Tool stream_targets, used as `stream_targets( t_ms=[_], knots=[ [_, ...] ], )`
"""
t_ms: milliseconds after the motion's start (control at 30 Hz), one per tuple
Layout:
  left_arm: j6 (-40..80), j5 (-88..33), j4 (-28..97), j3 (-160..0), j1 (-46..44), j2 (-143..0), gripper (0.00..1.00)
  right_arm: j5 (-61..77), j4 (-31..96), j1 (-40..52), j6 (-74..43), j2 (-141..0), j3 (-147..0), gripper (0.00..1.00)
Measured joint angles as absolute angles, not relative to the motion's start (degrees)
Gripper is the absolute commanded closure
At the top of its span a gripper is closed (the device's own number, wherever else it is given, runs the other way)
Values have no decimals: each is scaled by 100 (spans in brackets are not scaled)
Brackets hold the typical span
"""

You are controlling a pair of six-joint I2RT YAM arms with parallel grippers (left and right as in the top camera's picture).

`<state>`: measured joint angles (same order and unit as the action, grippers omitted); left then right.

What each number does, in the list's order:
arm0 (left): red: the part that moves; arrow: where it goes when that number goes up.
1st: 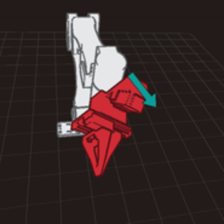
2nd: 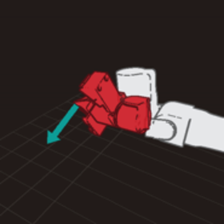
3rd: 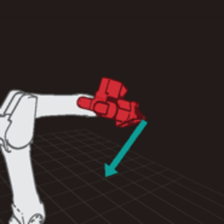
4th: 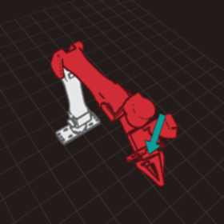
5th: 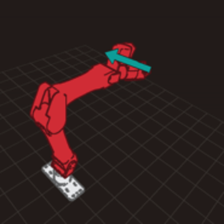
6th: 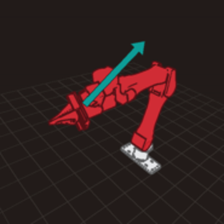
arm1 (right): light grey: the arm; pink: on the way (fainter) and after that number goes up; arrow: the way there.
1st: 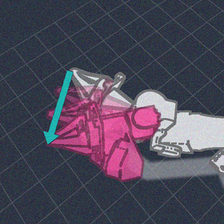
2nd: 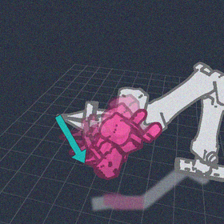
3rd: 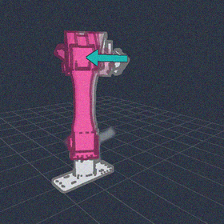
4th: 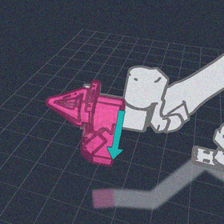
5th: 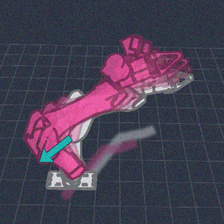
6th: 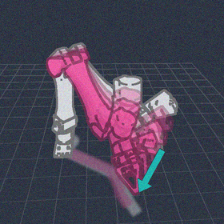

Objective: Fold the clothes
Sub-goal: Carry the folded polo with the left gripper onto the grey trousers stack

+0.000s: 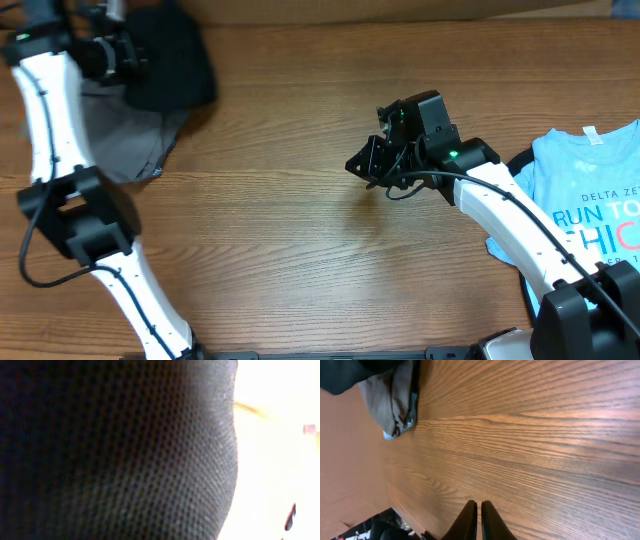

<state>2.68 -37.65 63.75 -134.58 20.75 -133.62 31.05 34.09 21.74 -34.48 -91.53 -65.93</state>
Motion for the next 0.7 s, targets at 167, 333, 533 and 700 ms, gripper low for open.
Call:
stream_targets(
  t_ms=[167, 333, 533, 700],
  knots=[
    [480, -3465, 6517, -13458, 2709, -13362, 96, 3070, 3435, 2174, -3448, -9153, -6593, 92],
    [556, -3175, 6635, -13458, 3013, -13362, 77, 3063, 3435, 2174, -3450, -9153, -6593, 92],
    [582, -2517, 6993, -13458, 3037, -13364, 0, 3061, 3437, 2174, -3448, -9150, -6593, 92],
    [561, -1826, 7478, -13463, 3076, -13362, 0, 3061, 3518, 2174, -3448, -9153, -6593, 92]
  ],
)
